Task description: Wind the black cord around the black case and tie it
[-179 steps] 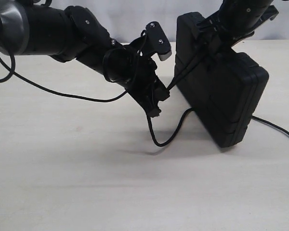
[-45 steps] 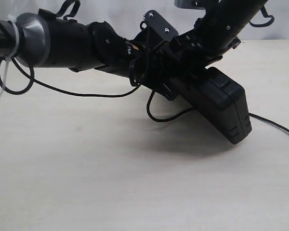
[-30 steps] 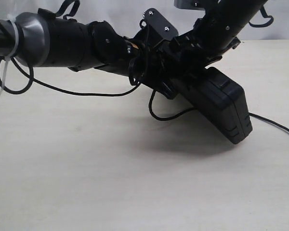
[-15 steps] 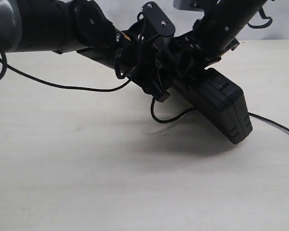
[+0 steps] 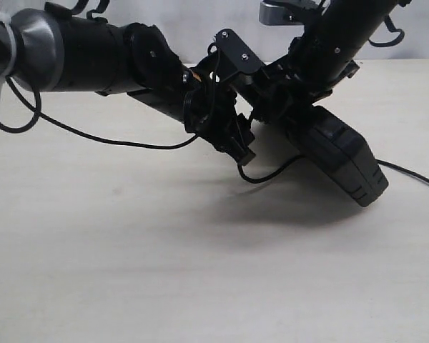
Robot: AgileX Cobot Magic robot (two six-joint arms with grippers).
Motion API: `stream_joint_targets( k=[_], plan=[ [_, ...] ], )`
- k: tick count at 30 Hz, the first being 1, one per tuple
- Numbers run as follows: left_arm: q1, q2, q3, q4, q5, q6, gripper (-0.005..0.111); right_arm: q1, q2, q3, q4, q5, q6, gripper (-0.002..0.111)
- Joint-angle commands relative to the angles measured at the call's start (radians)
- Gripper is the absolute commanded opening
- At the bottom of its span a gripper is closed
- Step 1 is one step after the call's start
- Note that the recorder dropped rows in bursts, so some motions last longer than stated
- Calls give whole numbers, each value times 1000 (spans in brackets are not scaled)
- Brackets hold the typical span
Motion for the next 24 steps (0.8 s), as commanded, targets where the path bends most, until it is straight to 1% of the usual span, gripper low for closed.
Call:
stream_joint_targets(
  k=[1, 4, 6, 8, 11, 14, 17, 20, 24],
  plan=[
    [-2, 26, 4, 24, -9, -20, 24, -3, -17, -7, 51, -2, 9, 4],
    [-2, 26, 4, 54, -6, -26, 17, -3, -19, -8, 58, -2, 3, 4],
    [6, 21, 4, 89, 9, -53, 16, -3, -19, -8, 58, -2, 3, 4],
    [22, 8, 4, 140, 30, -121, 16, -3, -19, -2, 46, -2, 3, 4],
    [66, -32, 4, 218, 67, -239, 16, -3, -17, 0, 26, -2, 11, 4],
    [121, -73, 4, 214, 93, -290, 16, -3, -15, 0, 36, -2, 11, 4],
    [156, -90, 4, 201, 120, -291, 16, -3, -15, 9, 81, -2, -17, 4],
    [167, -90, 4, 198, 130, -300, 16, -3, -15, 53, 92, -8, -23, 7],
    [167, -90, 4, 203, 130, -312, 16, -3, -15, 153, 85, -119, -49, 15]
  ],
)
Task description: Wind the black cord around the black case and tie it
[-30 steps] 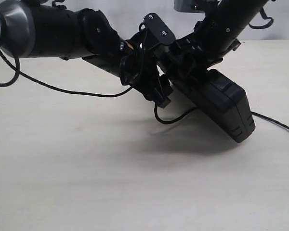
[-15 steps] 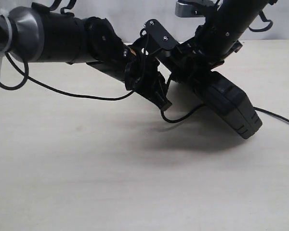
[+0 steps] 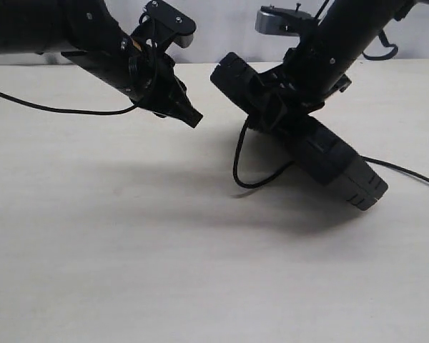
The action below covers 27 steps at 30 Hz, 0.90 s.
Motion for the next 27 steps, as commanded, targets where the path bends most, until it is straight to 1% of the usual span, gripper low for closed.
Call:
stream_joint_targets(
  k=[1, 6, 10, 17, 18, 19, 20, 21, 22, 23, 25, 26, 27],
  plan=[
    [3, -7, 0, -2, 4, -20, 16, -3, -15, 101, 3, -109, -27, 17],
    [3, -7, 0, -2, 4, -20, 16, -3, -15, 162, 14, -176, -44, 22],
    [3, -7, 0, -2, 3, -19, 16, -3, -10, 192, 15, -193, -54, 22],
    [3, -7, 0, -4, 9, -19, 16, -3, -23, 188, 18, -200, -78, 23],
    [3, -7, 0, -4, 9, -19, 16, -3, -32, 188, 18, -203, -82, 24],
    [3, -7, 0, -4, 7, -19, 16, -3, -50, 188, 18, -216, -82, 33],
    [3, -7, 0, -4, 10, -19, 16, -3, -58, 188, 18, -227, -82, 39],
    [3, -7, 0, -4, 12, -19, 16, -5, -81, 188, 10, -252, -55, 52],
    [3, -7, 0, -4, 14, -19, 16, -5, -90, 188, -11, -265, -22, 55],
    [3, -7, 0, -2, 13, -19, 16, -5, -107, 188, -118, -302, 99, 57],
    [3, -7, 0, 5, 11, -19, 16, -8, -110, 188, -282, -327, 233, 57],
    [3, -7, 0, 3, 1, -19, 16, -17, -103, 188, -306, -349, 265, 57],
    [3, -7, 0, -1, -9, -22, 16, -29, -94, 188, -278, -375, 259, 57]
  ],
)
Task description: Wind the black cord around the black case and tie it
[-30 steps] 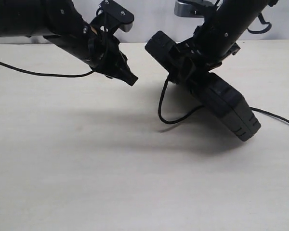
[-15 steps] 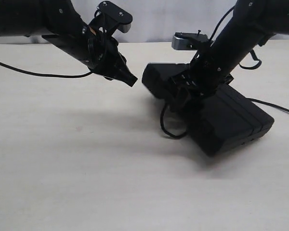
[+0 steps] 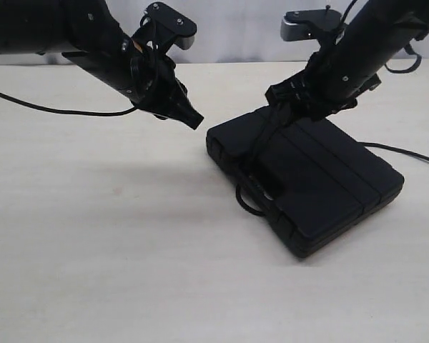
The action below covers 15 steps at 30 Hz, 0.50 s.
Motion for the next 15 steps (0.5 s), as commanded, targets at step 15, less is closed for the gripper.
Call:
stream_joint_targets(
  k=[15],
  plan=[
    [3, -7, 2, -5, -51, -13, 16, -83, 167, 2, 279, -260, -190, 57]
  ],
)
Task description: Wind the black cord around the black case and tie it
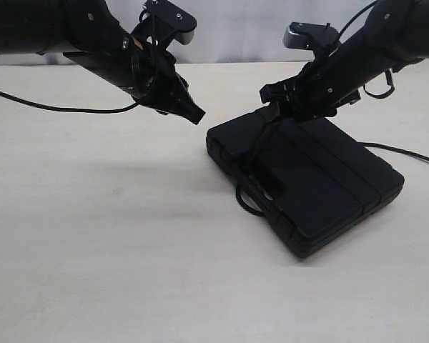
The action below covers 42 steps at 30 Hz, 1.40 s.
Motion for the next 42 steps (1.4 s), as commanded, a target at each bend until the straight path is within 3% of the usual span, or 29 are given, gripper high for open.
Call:
stream_joint_targets(
  k=[1, 7, 10, 11, 12, 14, 18, 26, 31, 36, 42],
  plan=[
    [3, -7, 2, -5, -11, -10, 16, -6, 22, 2, 12, -62, -14, 57],
    [3, -5, 2, -5, -10, -10, 16, -6, 53, 2, 154, -77, -116, 53],
    [3, -5, 7, -5, -11, -10, 16, -6, 66, 2, 244, -48, -200, 37],
    [3, -5, 12, -5, -19, -10, 16, -6, 68, 2, 249, -40, -212, 30],
    [3, -5, 29, -5, -36, -8, 16, -6, 66, 2, 249, -31, -225, 14],
    [3, -5, 63, -3, -80, -7, 16, -6, 50, 2, 249, -21, -253, 4],
    [3, -5, 103, -3, -132, -7, 16, -6, -31, 2, 227, -19, -253, 4],
    [-3, -5, 152, -42, -197, -2, 16, -6, -165, 4, 8, 15, -119, 4],
    [-75, -5, 152, -56, -247, 46, 16, -6, -167, 31, -168, 21, 0, 4],
    [-167, -5, 152, -56, -297, 87, 16, -6, -165, 75, -174, 8, 20, 4],
    [-189, -5, 152, -56, -290, 87, 16, -8, -165, 119, -199, -2, 92, 8]
  ],
)
